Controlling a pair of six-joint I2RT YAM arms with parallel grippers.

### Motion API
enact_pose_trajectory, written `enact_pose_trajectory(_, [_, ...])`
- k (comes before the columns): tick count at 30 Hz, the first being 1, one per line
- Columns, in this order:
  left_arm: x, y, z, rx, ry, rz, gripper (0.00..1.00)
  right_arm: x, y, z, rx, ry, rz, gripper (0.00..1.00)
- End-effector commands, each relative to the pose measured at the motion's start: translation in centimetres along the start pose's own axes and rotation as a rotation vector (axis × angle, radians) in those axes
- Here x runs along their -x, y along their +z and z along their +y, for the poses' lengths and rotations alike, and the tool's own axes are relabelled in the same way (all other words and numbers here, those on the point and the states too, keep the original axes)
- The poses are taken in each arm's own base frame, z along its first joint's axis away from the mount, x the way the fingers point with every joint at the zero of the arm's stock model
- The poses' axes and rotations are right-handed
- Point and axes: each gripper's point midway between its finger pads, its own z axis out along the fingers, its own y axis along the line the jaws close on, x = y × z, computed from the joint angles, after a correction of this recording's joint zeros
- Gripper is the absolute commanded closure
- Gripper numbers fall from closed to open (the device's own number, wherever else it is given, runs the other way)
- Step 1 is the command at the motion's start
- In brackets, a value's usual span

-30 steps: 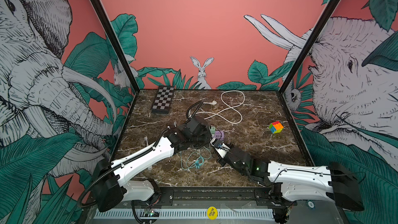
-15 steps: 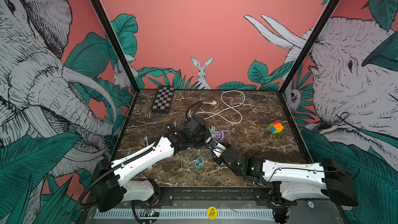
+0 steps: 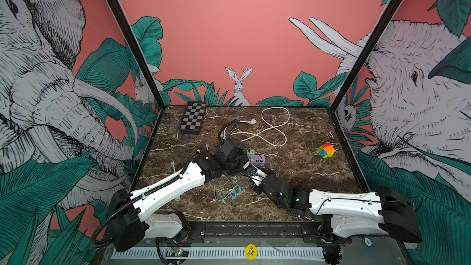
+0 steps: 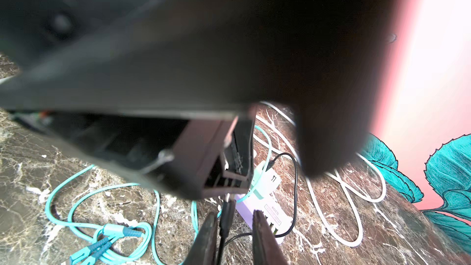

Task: Charge the electric toothbrush
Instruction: Pick up the charging cable from the center of the board.

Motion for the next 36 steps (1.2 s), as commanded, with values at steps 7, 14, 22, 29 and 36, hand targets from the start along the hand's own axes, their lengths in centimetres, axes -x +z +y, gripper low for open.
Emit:
enact_pose_trajectory(7, [0.3, -1.4, -0.4, -0.031, -0.011, -0.024, 1.0, -0.2, 0.5, 0.4, -0.009, -0.029, 0.019, 0.68])
enact_pose_trajectory(14, [0.4, -1.6, -0.2, -0.029, -0.013, -0.031, 1.0, -0.5, 0.7, 0.7, -0.008, -0.049, 0.031, 0.67])
enact_pose_trajectory(22, [0.6, -1.9, -0.2, -0.028, -0.017, -0.041, 1.0, -1.1, 0.9, 1.0, -0.007, -0.06, 0.046, 0.76])
enact_pose_trajectory(29, [0.7, -2.0, -0.2, -0.03, -0.021, -0.05, 1.0, -1.4, 0.9, 1.0, -0.011, -0.061, 0.055, 0.79])
enact_pose_trajectory(36, [0.8, -2.0, -0.4, -0.035, -0.025, -0.051, 1.0, -1.2, 0.9, 0.9, -0.013, -0.062, 0.052, 0.96])
